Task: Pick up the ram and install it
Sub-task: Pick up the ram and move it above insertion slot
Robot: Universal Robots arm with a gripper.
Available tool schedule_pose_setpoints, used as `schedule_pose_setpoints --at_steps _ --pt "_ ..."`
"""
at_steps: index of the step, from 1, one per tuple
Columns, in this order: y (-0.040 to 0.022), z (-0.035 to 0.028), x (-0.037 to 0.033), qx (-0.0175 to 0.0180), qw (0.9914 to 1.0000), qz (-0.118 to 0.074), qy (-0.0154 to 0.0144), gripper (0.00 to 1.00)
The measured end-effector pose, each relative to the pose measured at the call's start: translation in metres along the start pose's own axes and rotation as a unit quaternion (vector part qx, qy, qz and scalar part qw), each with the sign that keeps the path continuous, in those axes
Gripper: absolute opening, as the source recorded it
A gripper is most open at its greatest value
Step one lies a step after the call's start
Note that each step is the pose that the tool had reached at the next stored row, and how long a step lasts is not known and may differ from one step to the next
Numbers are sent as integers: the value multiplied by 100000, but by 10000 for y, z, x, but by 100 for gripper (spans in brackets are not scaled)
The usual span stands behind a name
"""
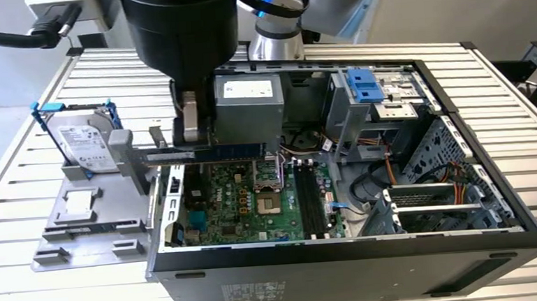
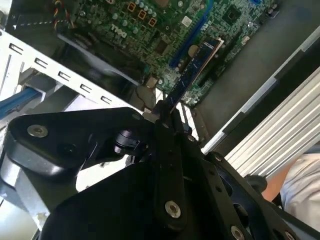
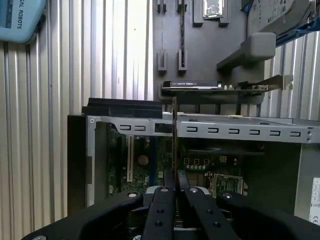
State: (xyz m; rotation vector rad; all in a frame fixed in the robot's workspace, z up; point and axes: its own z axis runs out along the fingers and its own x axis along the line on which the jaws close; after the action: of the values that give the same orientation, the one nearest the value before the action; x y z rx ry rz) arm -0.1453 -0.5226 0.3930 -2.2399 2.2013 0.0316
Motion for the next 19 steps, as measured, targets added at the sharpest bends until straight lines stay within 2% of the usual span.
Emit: schedule_pose_setpoints --at_steps 19 --pt "-868 -12 21 -372 99999 0 -7 0"
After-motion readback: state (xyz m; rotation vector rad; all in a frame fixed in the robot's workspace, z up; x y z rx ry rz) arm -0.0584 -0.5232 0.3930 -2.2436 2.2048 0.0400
